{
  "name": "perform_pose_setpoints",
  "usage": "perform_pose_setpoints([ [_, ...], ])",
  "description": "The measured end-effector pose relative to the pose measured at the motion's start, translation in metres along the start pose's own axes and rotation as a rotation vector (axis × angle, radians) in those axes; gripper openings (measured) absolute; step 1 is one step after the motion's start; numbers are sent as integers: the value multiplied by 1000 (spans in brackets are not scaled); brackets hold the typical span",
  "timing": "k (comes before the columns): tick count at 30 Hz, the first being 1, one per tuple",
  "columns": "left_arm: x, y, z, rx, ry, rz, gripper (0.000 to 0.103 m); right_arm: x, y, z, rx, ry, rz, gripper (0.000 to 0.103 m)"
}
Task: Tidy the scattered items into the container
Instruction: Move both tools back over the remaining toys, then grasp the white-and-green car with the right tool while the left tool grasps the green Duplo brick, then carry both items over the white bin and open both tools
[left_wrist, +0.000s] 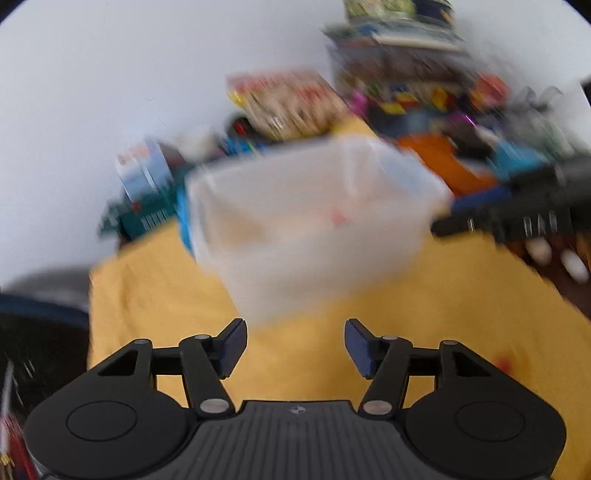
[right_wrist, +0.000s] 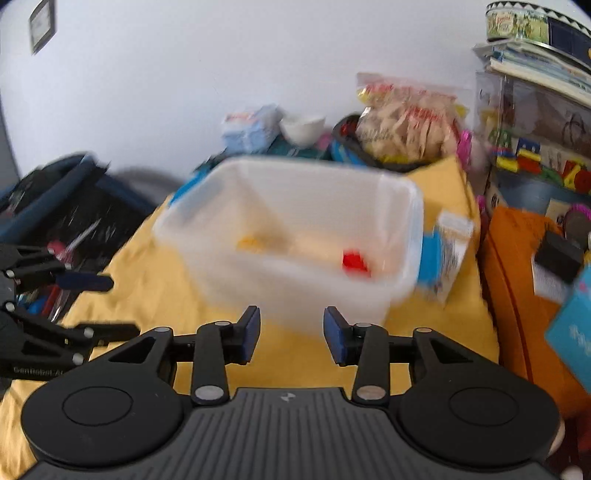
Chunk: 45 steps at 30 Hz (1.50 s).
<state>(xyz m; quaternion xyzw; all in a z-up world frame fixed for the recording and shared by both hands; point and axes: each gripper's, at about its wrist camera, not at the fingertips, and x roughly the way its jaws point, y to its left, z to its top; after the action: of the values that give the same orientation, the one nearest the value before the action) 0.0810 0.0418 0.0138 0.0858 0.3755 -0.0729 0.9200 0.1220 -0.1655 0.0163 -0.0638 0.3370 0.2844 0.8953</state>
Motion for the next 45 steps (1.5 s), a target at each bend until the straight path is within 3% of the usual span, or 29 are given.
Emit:
perform_pose_setpoints([
  [3,-8,-20,-38,-9,98,-98,62,-17,6,-29,-37,56,11,42],
  [6,-13,-37,-67,-9,172,-144,62,-31,12,-57,-66,129,12,42],
  [11,-16,-42,-96,-129,258,-214,62,-46,15,-101,-45,251,65,42],
  [16,-18,-62,-107,-99,275,-282,61,-47,38,-122,-82,307,125,42],
  [19,-20,-74,-104,-60,250,-317,61,-43,61,-124,-201,332,179,42],
  [25,-13,-92,-102,-8,266,-336,59,-15,72,-144,-288,400,188,40],
  [26,-13,-93,-102,-7,265,-340,59,-12,72,-147,-298,415,184,32],
  [33,-1,-97,-95,-51,260,-296,58,-37,51,-145,-275,396,111,32],
  [34,2,-97,-94,-59,265,-280,56,-36,47,-147,-268,403,108,32],
  [35,5,-97,-94,-64,278,-265,44,-34,46,-149,-266,412,108,32],
  [36,10,-96,-95,-74,301,-257,40,-33,46,-151,-273,422,105,33],
  [41,12,-90,-101,-100,336,-260,37,-34,49,-153,-304,389,96,39],
  [45,10,-85,-100,-100,328,-267,37,-28,47,-150,-271,398,101,33],
])
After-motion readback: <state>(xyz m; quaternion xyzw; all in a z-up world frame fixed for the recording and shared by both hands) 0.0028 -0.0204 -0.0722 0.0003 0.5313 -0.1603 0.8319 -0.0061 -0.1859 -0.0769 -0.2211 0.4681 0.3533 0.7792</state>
